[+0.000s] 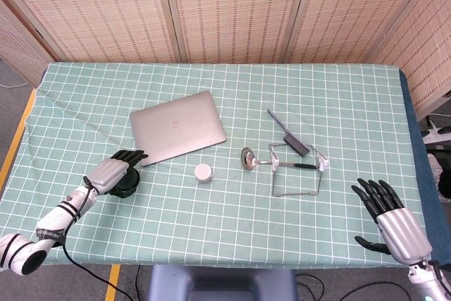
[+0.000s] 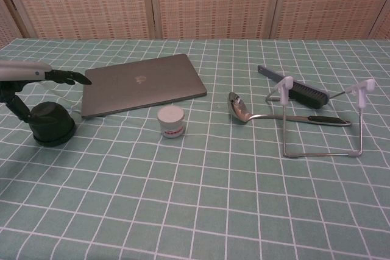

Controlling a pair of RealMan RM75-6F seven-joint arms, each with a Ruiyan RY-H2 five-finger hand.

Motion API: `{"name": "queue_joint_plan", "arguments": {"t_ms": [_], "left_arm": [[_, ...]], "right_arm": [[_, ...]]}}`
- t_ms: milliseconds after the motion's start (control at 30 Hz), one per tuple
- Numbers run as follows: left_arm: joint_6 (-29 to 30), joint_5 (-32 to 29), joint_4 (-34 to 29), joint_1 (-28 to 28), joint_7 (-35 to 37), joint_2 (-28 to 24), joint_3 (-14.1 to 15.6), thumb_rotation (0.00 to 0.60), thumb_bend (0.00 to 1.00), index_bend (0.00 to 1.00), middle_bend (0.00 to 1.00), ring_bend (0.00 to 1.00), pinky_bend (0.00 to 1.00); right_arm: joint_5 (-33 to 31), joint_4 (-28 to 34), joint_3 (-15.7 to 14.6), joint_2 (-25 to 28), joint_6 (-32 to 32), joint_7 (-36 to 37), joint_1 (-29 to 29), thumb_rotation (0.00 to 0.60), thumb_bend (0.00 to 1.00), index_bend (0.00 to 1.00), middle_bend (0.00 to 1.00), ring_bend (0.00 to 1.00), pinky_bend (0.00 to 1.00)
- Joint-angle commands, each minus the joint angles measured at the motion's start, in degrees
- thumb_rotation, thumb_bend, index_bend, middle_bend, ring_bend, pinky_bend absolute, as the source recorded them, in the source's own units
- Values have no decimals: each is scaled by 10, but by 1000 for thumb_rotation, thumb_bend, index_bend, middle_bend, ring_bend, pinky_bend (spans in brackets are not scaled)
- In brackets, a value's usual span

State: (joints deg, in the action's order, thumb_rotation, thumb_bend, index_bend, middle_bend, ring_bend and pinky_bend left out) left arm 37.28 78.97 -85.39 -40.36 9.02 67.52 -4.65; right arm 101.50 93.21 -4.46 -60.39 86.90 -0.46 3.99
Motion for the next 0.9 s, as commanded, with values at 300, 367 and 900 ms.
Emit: {"name": "queue_joint_plan", "arguments": {"t_ms": [300, 367, 900], "left_arm": [[-103, -147, -17, -81, -137, -30, 21, 600, 335, 0, 0, 0, 66], [-102, -172, -17, -89, -161, -29, 31, 600, 335, 0, 0, 0, 83], [-73, -342, -36, -164, -302, -13, 117, 600, 333, 118, 92, 7, 128]], "right_arm": [[-1, 3, -1, 9, 3, 10, 0, 600, 43, 0, 0, 0, 0], [0, 4, -1, 10, 2, 11, 1, 600, 43, 0, 0, 0, 0], [3, 9, -3, 13, 0, 15, 2, 600, 43, 0, 0, 0, 0]]}}
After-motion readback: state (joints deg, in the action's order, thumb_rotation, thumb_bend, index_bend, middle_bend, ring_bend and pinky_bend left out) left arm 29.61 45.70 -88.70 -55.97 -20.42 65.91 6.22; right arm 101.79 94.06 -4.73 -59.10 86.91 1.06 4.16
